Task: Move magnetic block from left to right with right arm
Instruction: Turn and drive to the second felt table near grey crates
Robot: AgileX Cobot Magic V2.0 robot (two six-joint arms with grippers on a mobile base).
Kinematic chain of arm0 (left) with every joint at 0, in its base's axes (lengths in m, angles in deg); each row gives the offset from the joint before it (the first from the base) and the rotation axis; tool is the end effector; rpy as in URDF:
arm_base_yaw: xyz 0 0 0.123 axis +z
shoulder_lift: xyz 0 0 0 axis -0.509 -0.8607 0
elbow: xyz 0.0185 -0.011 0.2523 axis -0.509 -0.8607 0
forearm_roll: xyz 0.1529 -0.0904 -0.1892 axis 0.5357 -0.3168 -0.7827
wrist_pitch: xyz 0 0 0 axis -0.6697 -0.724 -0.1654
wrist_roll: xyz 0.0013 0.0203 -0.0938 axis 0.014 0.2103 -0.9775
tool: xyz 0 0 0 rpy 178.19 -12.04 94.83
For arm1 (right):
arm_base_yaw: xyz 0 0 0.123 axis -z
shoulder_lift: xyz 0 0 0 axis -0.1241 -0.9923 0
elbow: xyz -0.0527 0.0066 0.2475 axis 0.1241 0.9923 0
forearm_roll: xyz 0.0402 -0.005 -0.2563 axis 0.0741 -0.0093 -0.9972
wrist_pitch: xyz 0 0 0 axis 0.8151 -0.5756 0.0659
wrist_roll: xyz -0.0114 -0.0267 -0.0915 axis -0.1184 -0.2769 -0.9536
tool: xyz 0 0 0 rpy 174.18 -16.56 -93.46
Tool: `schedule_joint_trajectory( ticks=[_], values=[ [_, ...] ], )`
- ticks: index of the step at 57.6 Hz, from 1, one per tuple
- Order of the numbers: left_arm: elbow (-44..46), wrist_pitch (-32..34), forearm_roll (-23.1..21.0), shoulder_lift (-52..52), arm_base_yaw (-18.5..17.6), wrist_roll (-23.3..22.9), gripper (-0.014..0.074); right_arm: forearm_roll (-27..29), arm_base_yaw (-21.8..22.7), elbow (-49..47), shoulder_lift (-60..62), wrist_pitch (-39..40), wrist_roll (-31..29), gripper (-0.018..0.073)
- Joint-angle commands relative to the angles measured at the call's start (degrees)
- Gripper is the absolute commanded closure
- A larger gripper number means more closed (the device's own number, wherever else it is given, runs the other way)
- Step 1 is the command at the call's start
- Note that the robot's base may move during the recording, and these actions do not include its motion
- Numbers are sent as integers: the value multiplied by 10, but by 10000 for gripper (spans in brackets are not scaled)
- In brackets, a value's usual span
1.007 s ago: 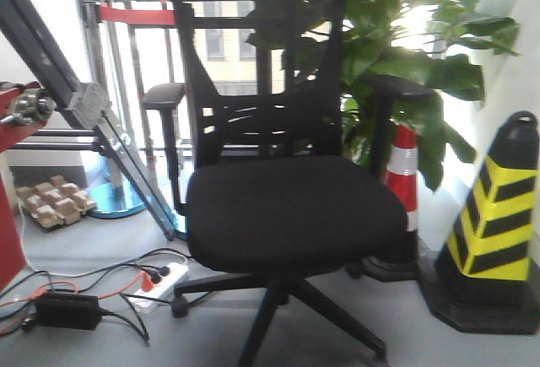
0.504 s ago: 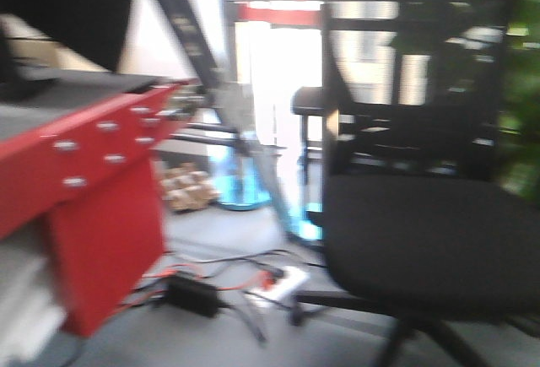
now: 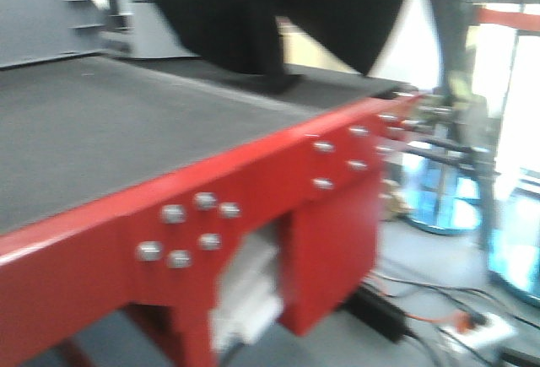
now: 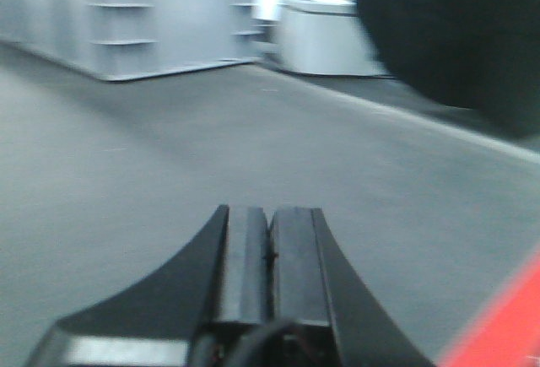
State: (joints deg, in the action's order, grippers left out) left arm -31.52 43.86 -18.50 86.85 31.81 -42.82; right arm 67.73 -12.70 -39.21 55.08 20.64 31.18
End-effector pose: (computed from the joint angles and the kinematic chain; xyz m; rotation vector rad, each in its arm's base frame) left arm 0.1018 0.0021 0.2010 -0.0509 1.5248 -0.0215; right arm 0.1132 0.0108 0.2973 0.0008 1.3970 0.1582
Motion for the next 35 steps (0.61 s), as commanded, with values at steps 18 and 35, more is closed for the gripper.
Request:
schedule_joint_trajectory(
  ticks=[18,35],
  values=[
    [-4,45,-1,5,-4,-4,722,1,3,-18,-5,50,-5,246],
    [-4,45,-1,5,-4,-4,722,1,3,-18,-5,50,-5,246]
  ],
)
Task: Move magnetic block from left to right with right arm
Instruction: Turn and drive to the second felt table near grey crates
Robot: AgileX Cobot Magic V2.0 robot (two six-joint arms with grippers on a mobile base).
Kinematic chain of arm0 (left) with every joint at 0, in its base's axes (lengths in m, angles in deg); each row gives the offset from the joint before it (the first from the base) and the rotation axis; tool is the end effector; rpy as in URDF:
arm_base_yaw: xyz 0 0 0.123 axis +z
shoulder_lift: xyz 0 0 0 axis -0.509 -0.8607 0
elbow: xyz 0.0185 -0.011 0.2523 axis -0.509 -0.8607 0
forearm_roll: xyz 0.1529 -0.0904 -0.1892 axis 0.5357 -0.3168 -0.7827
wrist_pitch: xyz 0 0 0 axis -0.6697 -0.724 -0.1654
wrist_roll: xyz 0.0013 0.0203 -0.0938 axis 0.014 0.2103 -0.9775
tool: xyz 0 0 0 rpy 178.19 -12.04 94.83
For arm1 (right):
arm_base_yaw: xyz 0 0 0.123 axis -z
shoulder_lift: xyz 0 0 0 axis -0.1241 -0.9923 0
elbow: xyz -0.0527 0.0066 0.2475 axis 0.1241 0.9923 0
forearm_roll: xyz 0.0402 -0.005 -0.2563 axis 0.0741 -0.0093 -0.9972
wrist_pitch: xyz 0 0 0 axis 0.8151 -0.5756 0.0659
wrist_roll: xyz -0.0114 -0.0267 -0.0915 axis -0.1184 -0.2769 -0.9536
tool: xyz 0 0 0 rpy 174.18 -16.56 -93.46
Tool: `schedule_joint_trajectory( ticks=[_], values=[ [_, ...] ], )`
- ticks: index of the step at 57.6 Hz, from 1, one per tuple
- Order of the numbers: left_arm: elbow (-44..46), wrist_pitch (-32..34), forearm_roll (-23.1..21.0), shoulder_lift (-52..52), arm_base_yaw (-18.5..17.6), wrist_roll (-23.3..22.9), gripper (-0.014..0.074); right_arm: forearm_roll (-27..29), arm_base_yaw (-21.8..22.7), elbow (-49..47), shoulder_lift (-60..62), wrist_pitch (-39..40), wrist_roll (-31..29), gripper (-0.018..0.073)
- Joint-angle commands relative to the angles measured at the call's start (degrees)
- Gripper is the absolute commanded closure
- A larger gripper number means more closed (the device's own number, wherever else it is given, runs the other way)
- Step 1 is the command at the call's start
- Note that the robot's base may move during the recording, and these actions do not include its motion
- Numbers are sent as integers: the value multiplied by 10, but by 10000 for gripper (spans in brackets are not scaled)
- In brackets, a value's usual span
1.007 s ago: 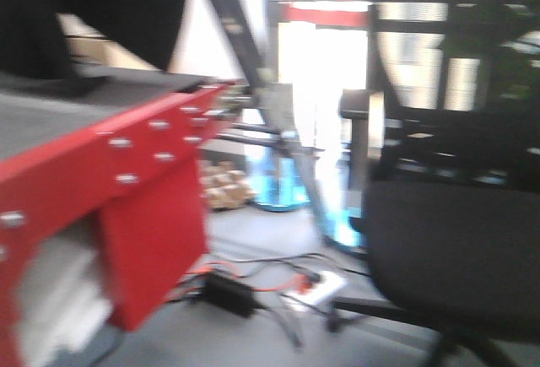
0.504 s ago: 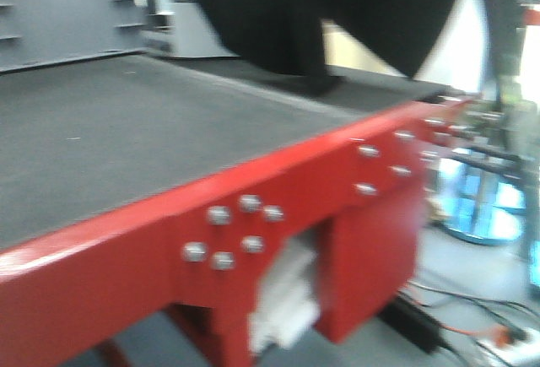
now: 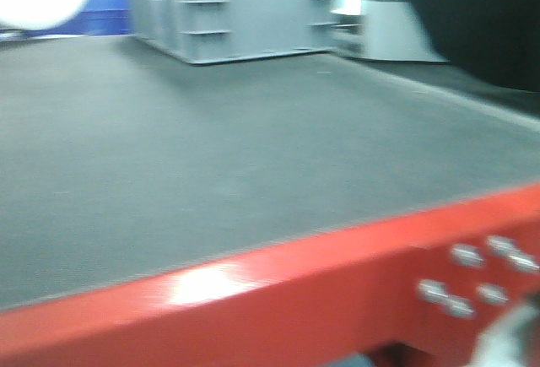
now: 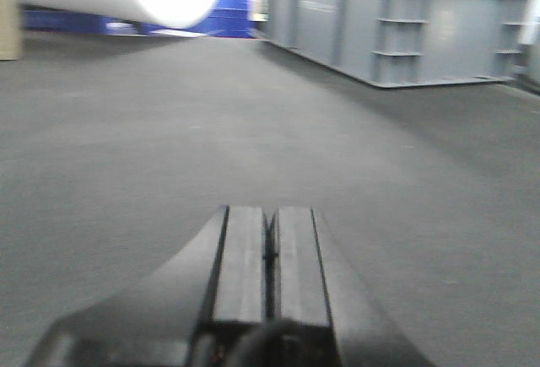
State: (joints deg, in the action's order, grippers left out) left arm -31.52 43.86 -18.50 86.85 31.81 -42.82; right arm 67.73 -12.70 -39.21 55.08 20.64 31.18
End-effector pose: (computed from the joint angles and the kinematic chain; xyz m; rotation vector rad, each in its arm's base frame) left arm 0.1018 0.0021 0.2010 -0.0509 1.5248 -0.0215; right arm 0.1132 0.0108 0.2973 0.0008 1.3970 0.1582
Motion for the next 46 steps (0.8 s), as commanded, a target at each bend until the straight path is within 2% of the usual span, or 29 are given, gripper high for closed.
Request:
schedule_joint_trajectory(
  ticks=[1,46],
  values=[
    [-4,45,-1,5,-4,-4,722,1,3,-18,-5,50,-5,246],
    [-4,45,-1,5,-4,-4,722,1,3,-18,-5,50,-5,246]
  ],
)
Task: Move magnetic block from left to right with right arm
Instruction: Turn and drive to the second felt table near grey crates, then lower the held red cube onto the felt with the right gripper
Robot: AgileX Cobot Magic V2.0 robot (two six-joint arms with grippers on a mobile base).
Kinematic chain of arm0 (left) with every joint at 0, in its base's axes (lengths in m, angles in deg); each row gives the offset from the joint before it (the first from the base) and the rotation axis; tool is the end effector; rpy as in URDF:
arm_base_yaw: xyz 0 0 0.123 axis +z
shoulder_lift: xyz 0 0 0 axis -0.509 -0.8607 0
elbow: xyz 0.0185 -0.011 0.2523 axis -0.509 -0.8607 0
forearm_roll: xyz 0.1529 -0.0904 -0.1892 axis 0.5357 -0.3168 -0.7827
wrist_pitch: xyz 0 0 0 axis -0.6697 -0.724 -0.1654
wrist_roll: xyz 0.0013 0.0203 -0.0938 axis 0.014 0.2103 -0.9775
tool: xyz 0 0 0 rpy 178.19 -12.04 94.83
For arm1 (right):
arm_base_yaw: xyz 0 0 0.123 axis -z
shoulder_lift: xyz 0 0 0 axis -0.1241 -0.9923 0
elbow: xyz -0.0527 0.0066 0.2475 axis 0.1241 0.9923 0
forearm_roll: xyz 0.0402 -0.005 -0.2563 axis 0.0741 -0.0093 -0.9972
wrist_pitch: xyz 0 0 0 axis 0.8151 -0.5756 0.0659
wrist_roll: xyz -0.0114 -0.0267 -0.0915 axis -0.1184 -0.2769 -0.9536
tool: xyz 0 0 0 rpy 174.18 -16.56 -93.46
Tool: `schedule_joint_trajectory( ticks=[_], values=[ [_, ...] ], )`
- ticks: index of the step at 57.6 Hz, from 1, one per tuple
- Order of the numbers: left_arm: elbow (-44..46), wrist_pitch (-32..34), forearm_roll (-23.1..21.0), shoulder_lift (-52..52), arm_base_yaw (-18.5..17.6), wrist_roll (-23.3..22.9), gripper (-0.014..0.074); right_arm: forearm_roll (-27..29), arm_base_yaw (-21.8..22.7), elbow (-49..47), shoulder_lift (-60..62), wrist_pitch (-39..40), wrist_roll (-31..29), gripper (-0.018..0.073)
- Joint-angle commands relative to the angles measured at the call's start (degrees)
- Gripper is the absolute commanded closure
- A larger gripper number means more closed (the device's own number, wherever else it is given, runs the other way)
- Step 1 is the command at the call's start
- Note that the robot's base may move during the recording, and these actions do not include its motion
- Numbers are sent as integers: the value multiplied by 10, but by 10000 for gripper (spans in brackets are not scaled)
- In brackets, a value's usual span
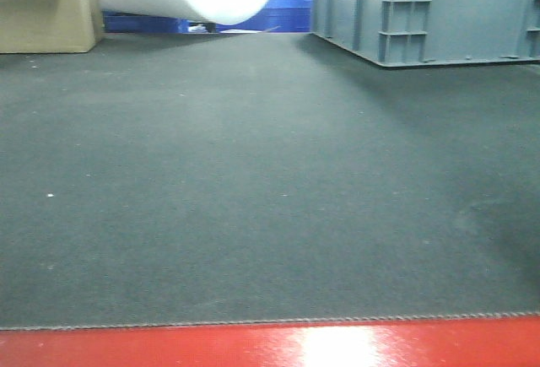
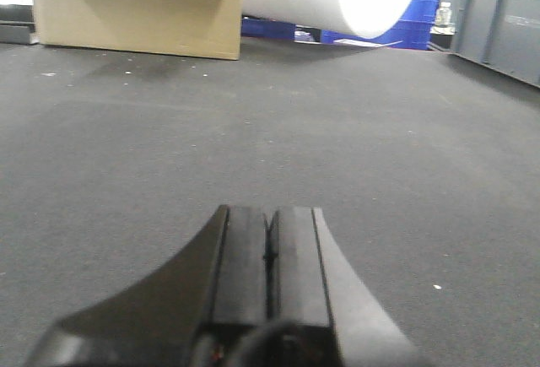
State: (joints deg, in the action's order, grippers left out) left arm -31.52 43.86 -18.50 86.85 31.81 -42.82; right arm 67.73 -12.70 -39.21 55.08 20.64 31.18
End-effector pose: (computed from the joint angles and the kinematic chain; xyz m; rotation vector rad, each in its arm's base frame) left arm 0.1018 0.0021 0.2010 -0.0509 1.5248 -0.0215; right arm 0.1132 0.0108 0.2973 0.0008 1.3970 0.1582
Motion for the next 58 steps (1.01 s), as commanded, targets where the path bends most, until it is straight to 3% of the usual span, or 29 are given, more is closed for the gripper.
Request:
schedule_joint_trajectory(
  ticks=[1,58],
  values=[
    [-4,45,-1,5,-4,-4,722,1,3,-18,-5,50,-5,246],
    [-4,45,-1,5,-4,-4,722,1,3,-18,-5,52,-5,246]
  ],
)
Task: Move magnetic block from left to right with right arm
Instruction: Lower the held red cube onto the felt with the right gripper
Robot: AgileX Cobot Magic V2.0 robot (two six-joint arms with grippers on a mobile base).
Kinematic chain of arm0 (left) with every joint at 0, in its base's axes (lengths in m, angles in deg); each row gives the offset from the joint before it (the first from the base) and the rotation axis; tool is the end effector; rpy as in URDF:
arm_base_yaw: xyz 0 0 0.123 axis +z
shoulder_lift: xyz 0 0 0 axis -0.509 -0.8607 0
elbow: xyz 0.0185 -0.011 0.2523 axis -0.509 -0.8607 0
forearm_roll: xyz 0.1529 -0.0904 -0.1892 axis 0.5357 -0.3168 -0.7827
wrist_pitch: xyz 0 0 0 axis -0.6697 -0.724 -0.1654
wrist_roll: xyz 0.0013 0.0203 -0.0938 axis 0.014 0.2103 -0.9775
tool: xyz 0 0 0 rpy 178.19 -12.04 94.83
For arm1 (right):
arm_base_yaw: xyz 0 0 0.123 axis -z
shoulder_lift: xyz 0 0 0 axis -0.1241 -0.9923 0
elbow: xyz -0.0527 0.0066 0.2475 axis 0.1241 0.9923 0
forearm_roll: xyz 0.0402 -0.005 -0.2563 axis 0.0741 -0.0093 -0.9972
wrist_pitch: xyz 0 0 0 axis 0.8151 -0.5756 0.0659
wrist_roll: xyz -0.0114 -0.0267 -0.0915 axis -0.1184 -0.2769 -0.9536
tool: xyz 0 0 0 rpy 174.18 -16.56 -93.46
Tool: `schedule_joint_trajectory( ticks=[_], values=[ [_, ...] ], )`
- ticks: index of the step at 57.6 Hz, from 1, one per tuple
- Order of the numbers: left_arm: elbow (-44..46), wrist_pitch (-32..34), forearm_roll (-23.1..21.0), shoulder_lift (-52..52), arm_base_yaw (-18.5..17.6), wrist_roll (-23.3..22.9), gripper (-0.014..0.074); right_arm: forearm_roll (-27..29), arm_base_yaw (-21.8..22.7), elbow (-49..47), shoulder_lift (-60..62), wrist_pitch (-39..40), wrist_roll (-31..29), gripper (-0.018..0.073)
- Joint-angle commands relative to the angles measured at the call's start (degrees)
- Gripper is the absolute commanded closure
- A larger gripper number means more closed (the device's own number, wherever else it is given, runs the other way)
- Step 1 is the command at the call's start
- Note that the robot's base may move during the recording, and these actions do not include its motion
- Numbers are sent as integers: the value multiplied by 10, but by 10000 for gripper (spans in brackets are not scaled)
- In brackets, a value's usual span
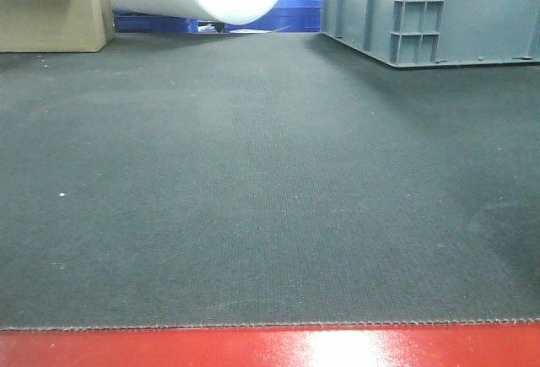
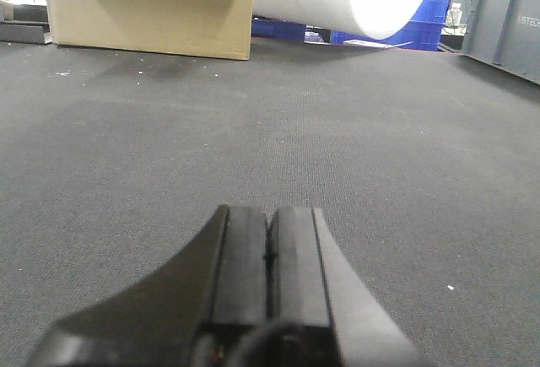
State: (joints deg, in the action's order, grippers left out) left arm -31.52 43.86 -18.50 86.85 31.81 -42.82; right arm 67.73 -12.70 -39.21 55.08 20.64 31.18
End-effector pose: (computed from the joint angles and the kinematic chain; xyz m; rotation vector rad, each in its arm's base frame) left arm 0.1018 0.0021 0.2010 -0.0509 1.5248 -0.0215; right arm 0.1132 0.0108 0.2973 0.0008 1.3970 0.1582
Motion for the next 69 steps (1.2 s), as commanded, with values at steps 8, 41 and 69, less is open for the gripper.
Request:
schedule_joint_trajectory(
  ticks=[8,41,69],
  values=[
    [-4,45,-1,5,-4,-4,722,1,3,-17,-5,65,-5,246],
    [-4,45,-1,5,-4,-4,722,-31,-9,-116,-297,-36,23,246],
    [-4,45,-1,5,-4,-4,722,-89,-209,-391,-665,-385,253,246]
  ],
)
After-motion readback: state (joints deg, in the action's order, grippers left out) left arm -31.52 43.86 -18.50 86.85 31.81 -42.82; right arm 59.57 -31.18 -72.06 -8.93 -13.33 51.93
